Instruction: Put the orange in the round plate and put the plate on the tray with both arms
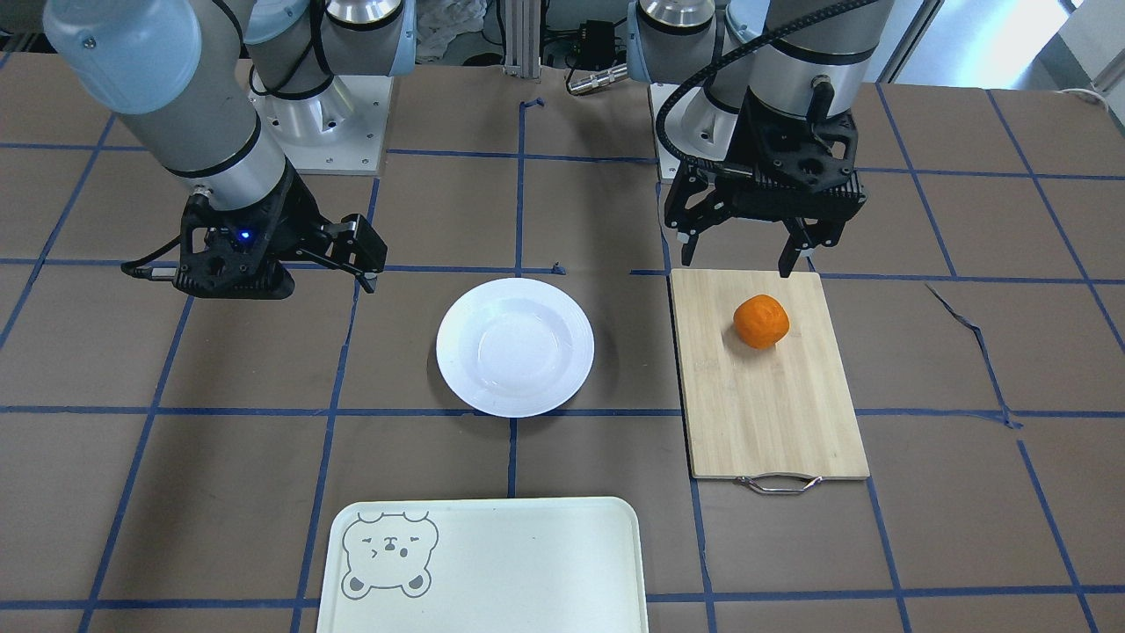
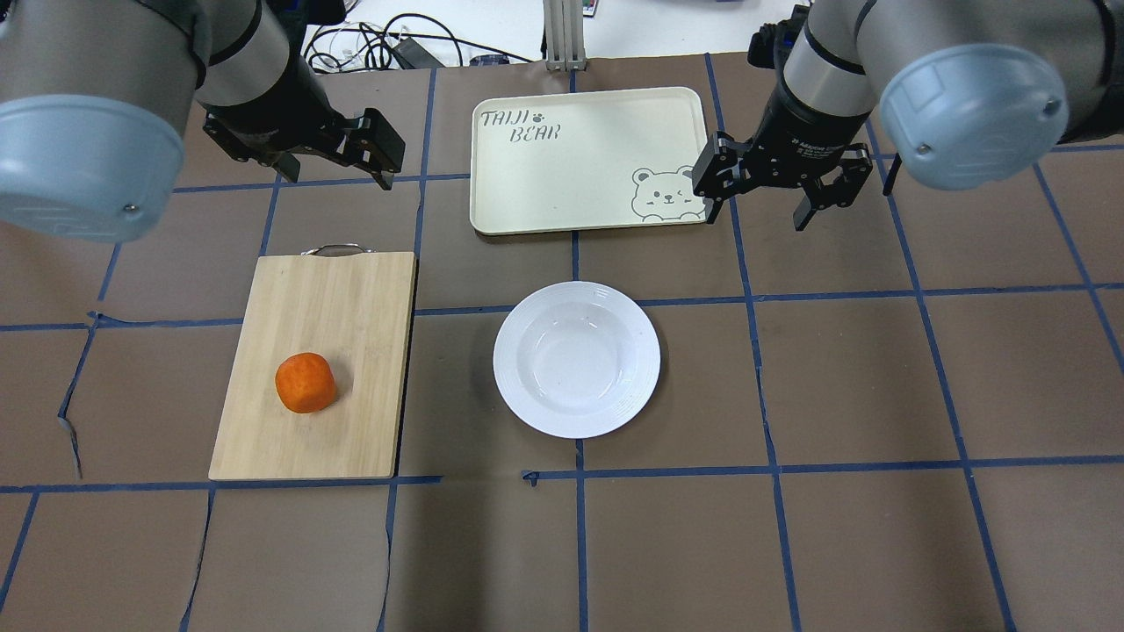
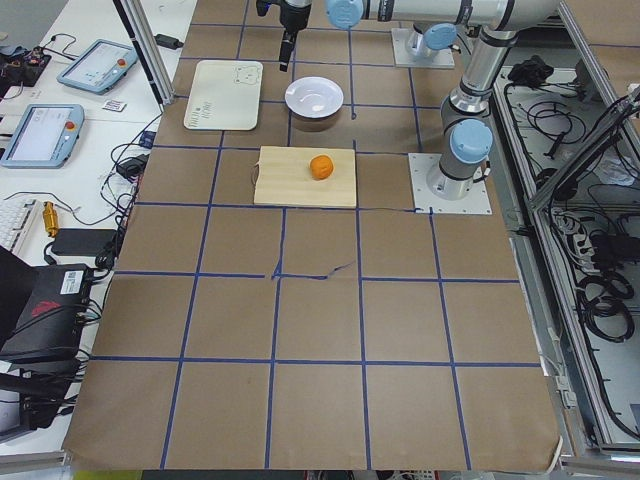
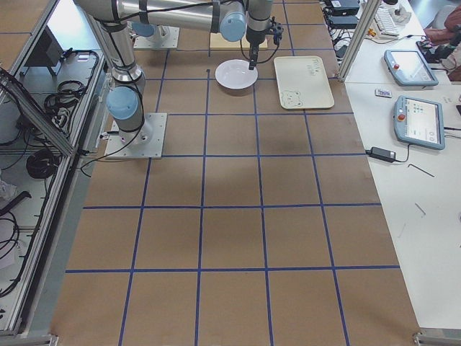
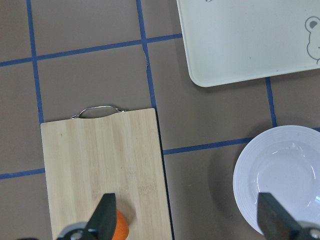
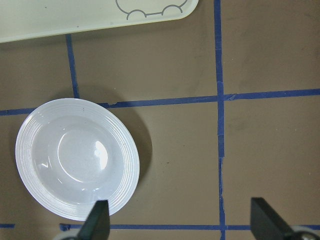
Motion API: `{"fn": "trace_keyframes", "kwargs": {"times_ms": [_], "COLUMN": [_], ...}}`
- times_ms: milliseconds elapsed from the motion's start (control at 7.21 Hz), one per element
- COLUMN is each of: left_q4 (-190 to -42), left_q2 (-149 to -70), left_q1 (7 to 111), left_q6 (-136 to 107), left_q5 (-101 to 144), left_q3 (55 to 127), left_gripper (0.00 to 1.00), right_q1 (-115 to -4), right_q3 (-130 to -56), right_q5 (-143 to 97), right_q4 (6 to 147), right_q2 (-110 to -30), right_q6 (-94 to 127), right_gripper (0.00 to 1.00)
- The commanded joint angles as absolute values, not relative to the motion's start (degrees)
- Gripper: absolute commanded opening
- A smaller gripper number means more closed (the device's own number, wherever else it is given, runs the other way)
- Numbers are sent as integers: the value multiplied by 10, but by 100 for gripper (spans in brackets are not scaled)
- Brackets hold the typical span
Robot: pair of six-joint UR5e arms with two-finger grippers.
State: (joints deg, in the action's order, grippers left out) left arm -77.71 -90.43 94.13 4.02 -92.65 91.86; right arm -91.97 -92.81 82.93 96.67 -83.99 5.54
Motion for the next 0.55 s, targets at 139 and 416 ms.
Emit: {"fn": "trace_keyframes", "kwargs": {"times_ms": [139,416], "left_q4": [-778,-778], "left_q2": [-896,-891], "left_q1": [940,936], "left_q6": [45,45], "left_q5": [-928,-928], "left_q3": [927,931], "left_gripper": [100,100], "right_q1": [-919,-920], "right_q3": [-924,-921], "right_q5": [842,909], "right_q4": [892,873], "right_q2": [-872,-886], "right_q6": [57,55], "right_gripper": [100,100]}}
